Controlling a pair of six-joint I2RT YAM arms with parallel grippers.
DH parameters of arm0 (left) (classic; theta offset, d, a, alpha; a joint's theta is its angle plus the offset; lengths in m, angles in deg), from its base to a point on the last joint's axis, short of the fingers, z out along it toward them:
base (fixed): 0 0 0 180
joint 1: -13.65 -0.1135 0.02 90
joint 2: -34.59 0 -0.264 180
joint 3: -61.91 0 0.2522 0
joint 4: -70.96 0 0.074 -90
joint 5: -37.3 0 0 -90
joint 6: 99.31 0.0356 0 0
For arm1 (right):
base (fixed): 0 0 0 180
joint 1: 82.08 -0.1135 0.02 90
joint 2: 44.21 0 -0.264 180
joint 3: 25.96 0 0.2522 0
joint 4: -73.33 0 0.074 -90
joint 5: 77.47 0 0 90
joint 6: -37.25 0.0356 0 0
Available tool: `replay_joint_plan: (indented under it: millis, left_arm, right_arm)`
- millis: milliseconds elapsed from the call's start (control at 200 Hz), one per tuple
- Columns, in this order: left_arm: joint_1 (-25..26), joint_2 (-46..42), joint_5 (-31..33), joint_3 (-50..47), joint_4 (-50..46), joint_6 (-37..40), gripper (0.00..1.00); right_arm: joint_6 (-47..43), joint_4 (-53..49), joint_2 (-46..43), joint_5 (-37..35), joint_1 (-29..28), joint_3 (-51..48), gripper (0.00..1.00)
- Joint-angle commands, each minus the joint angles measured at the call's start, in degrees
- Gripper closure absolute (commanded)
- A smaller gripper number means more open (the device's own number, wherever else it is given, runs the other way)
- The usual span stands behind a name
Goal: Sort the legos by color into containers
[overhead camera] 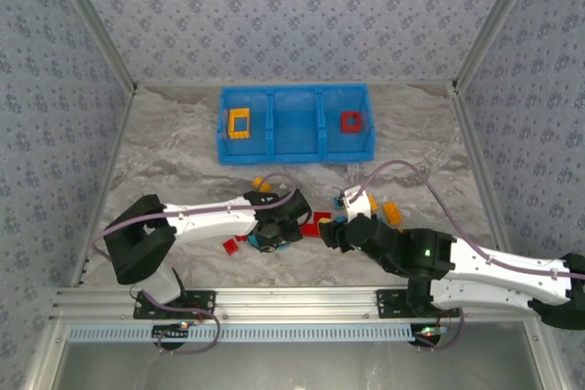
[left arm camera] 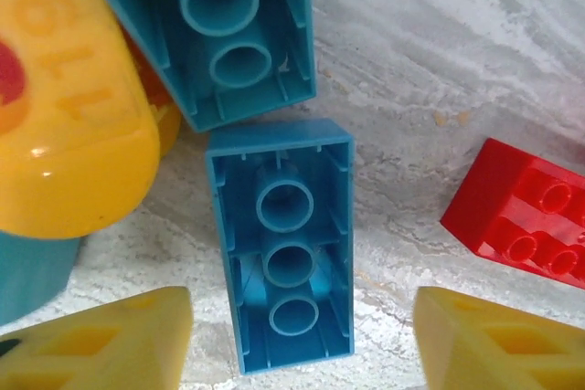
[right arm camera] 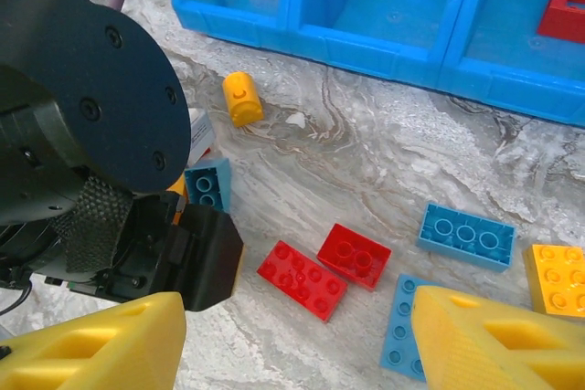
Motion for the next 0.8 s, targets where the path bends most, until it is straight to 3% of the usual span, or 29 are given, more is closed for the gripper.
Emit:
replay_joint_plan:
  millis: [0,95,265,350,555,680,794]
  left_arm:
    - [-0.5,1.2,-0.7,-0.5,0.8,-0.7,0.43]
    - [-0.7,1.5,-0.8,-1.3,1.3,-0.9,0.53]
    - [-1.0,1.8,-0.4,-1.2,1.7,-0.4,0.57]
    - [-1.0,1.7,0.2,-0.2,0.7,0.7,0.67]
    - [0.6,-4.2,10.8,9.7,-11.1,6.9,0.75]
    - [-5.6,-4.5,10.1,17.8,-13.3,16.8,0.77]
    - [-13.1,0.4,6.0,26.7,-12.9,26.0,0.78]
  right_arm:
    - [1.5,-0.3,0.9,-2.7,-0.4,1.0,0.31]
    - [1.5,-0.1,1.5,-2.7,-0.4,1.2,0.31]
    - [2.9,-0.4,1.5,-2.6,-0.4,1.2,0.31]
    - [3.1,-0.7,1.3,-2.7,-0.3,1.3,0.31]
    - [2.4,-0.9,-1.0,-3.5,-0.4,3.3,0.32]
    - [-3.1,4.8,-2.4,-4.3,-0.3,3.1,0.32]
    - [-8.0,13.4,-1.2,-6.2,1.0,2.1,0.31]
